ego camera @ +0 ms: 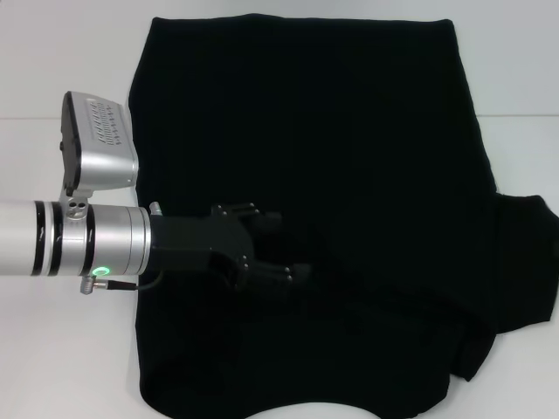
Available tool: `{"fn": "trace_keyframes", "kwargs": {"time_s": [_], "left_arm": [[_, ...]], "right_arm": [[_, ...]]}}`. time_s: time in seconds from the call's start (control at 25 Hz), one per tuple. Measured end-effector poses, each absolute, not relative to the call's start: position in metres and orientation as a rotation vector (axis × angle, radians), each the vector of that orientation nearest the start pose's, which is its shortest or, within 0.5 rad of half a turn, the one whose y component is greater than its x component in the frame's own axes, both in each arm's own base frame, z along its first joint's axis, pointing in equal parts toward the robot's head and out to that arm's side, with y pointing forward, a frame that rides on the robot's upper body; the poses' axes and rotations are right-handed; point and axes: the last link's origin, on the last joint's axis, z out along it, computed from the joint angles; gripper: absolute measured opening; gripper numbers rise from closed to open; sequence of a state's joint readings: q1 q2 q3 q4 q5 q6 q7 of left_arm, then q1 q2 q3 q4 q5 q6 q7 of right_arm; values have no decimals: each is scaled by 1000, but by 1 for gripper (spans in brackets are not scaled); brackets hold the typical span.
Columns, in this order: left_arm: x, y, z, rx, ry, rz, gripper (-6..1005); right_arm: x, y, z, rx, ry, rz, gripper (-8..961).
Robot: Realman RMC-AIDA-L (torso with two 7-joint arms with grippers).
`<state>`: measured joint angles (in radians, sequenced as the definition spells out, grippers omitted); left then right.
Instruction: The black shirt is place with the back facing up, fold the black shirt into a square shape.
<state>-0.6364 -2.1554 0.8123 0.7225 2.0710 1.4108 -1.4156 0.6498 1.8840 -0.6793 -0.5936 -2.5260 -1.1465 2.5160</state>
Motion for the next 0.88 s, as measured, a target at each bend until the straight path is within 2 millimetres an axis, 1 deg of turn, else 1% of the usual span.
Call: {"fn": "trace_keyframes", "kwargs": {"time_s": [0.2,0.4,0.56,0.76,0.88], "left_arm": [[-215,358,-39,-2813,-480,-545,910],[-214,356,-39,-2810,-511,-563,903],[-215,354,-39,-2806,-527,-587,885],[-215,353,-40,-2808,-546,-599,885],[-215,352,-41,-2810,-552,-601,885]], "right_arm": [[359,384,87,-1873,1714,115,26],[363,383,97,-1874,1684,137,26],[363,385,104,-1873,1655,143,26],[360,390,112,-1864,1614,149,27],[356,396,113,-1868,1580,152,27]]}}
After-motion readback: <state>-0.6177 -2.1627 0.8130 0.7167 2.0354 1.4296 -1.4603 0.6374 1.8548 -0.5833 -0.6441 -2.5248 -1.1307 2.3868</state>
